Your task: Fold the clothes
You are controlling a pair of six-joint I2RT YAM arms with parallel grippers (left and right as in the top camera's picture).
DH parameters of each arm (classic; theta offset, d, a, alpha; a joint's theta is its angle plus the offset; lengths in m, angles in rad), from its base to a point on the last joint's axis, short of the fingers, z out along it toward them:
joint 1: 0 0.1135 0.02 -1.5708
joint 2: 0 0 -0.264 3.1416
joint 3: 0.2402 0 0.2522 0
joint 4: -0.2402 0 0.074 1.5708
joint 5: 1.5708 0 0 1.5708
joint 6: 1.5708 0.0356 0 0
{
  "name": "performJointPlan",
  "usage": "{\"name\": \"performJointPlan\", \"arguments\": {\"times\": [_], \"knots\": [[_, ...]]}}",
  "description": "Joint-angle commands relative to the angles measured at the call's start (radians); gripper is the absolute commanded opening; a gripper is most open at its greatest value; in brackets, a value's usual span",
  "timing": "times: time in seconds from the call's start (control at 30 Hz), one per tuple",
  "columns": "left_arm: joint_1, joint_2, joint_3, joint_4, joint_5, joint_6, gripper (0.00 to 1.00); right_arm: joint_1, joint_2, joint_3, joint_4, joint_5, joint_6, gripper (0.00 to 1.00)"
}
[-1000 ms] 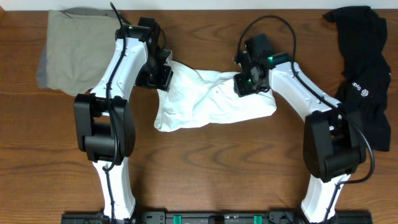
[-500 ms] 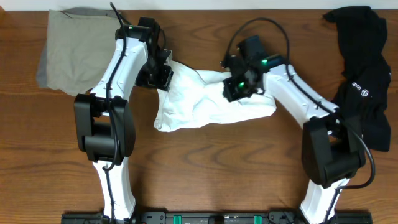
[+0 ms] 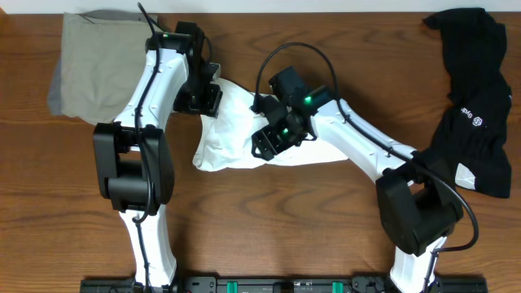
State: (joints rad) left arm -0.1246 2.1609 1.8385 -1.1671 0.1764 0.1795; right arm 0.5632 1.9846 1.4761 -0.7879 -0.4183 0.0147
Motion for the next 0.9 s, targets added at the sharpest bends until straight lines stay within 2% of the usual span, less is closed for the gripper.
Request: {"name": "performJointPlan", "arguments": {"times": [0.0,0.17,0.37,0.47,0.5,0.6,0.77,0.87], "knots": [[0.008,-0.018,-0.003,-0.002,0.0,-0.002,0.59,-0.059,-0.041,0.005,0.011,0.009,-0.005,0.77],[0.018,-0.017,-0.003,-0.001,0.087,-0.001,0.6,-0.161,-0.069,0.03,0.002,0.053,-0.021,0.84],[0.063,0.005,-0.003,-0.009,0.188,0.003,0.6,-0.259,-0.095,0.049,-0.03,0.089,-0.065,0.87],[0.087,0.015,-0.016,-0.018,0.257,0.058,0.61,-0.295,-0.098,0.049,-0.053,0.131,-0.065,0.88],[0.094,0.016,-0.024,-0.021,0.282,0.08,0.65,-0.306,-0.098,0.049,-0.062,0.143,-0.065,0.88],[0.108,0.016,-0.055,-0.024,0.308,0.128,0.68,-0.331,-0.098,0.049,-0.083,0.17,-0.065,0.88],[0.11,0.016,-0.134,-0.007,0.31,0.259,0.82,-0.36,-0.098,0.049,-0.093,0.176,-0.069,0.88],[0.11,0.016,-0.186,0.032,0.31,0.285,0.86,-0.364,-0.098,0.049,-0.093,0.176,-0.069,0.88]]}}
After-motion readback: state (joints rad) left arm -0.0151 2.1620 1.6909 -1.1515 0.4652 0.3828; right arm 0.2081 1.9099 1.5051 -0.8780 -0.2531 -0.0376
